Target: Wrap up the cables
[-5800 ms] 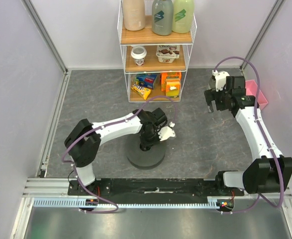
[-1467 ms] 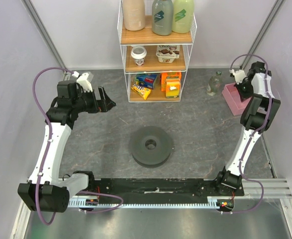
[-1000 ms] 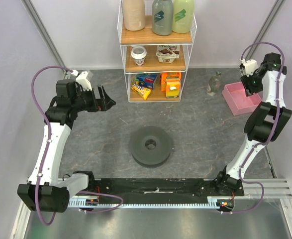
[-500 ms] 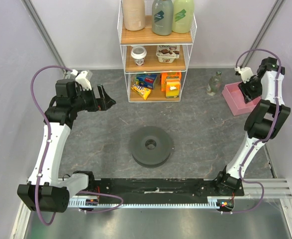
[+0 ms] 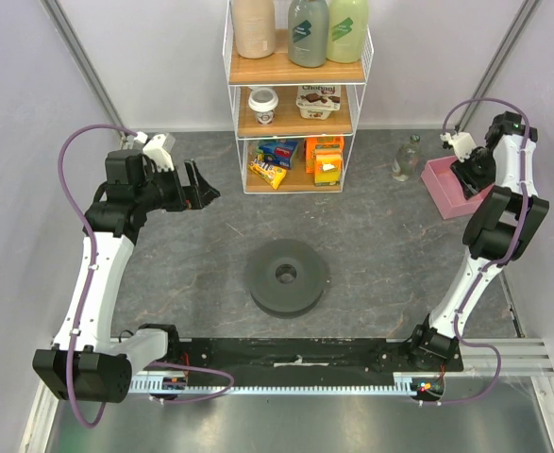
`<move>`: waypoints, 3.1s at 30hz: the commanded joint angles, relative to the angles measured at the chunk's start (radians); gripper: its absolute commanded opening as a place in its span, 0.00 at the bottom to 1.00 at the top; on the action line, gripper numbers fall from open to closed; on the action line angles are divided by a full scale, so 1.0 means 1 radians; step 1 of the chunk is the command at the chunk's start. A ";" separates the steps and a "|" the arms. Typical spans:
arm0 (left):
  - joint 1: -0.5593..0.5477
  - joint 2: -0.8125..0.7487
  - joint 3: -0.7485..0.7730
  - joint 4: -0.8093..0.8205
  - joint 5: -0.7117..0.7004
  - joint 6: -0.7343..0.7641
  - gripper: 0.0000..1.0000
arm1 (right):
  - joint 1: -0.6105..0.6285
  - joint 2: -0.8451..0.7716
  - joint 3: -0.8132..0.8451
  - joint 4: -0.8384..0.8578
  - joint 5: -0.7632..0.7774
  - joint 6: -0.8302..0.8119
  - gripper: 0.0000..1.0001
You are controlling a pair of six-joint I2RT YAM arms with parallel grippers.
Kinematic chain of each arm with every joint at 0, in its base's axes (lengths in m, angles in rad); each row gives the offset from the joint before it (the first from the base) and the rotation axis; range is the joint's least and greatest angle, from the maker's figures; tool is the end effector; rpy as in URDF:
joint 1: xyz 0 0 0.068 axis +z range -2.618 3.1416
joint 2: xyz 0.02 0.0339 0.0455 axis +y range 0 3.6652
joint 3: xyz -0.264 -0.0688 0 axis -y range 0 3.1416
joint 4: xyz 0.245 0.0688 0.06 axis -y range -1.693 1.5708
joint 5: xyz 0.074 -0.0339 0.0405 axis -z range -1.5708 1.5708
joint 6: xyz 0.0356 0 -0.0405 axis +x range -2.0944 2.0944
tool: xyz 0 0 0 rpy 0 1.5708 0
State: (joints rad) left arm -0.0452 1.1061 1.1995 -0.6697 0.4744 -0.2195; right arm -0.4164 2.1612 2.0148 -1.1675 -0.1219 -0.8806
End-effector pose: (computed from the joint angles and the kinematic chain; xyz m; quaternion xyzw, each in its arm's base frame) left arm 0.2277 -0.0266 0.3745 0.0373 0.8608 -0.2659 0.4323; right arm 0.4095 -0.1764 0.2507 -0.2353 0.9616 -0.0291 0.1384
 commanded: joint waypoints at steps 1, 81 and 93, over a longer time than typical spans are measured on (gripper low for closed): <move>0.005 -0.003 0.023 0.042 0.023 -0.032 0.98 | -0.002 0.015 0.018 -0.023 0.028 -0.029 0.47; 0.004 -0.193 0.061 0.202 0.461 0.218 0.95 | 0.060 -0.666 0.345 -0.027 -0.671 0.357 0.00; 0.005 -0.218 0.098 0.324 0.652 0.315 0.90 | 0.231 -0.852 -0.088 0.753 -1.194 1.267 0.00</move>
State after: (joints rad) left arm -0.0452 0.8883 1.2594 -0.4400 1.0542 0.0284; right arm -0.2363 1.3930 2.1990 -0.9604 -1.0870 -0.2077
